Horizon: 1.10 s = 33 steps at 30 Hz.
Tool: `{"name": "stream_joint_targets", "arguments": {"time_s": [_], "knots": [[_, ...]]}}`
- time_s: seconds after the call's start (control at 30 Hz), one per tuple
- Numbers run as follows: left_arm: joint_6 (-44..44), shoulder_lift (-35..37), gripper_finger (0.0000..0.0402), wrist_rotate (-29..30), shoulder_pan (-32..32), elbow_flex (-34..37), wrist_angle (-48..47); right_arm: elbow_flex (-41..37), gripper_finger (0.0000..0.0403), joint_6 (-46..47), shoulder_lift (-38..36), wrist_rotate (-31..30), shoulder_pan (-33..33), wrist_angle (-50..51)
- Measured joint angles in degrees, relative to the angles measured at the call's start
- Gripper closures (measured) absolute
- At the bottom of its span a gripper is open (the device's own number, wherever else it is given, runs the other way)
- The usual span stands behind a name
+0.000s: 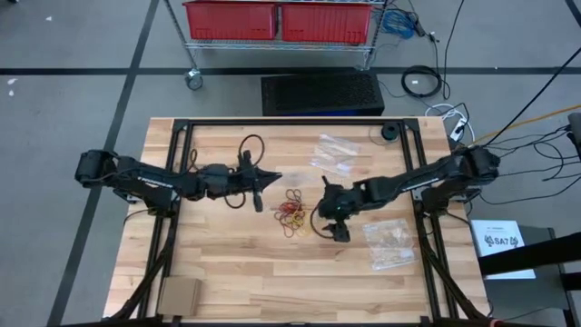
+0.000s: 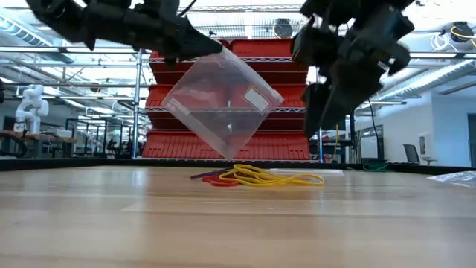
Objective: Sort rubber bands
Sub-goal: Put the yellow rubber band into the top left transparent zip bag
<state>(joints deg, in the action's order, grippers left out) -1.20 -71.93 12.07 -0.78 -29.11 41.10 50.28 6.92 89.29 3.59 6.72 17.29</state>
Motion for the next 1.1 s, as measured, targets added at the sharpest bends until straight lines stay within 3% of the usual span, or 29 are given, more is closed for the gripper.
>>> {"name": "stream_joint_targets", "arguments": {"time_s": [0.3,0.57,1.1], "knots": [[-1.5,0.9,0.0402,-0.8,0.3,1.9,1.5,-0.1,0.0262,4.6,10.2,-0.8,0.1,-5.4],[-1.5,0.9,0.0402,-1.8,0.4,1.9,1.1,0.0,0.0391,5.8,10.1,-3.2,0.2,-5.4],[-1.5,0.9,0.0402,-1.9,0.4,1.9,0.5,-0.1,0.0400,7.2,-5.8,-3.3,0.5,-0.3]]}}
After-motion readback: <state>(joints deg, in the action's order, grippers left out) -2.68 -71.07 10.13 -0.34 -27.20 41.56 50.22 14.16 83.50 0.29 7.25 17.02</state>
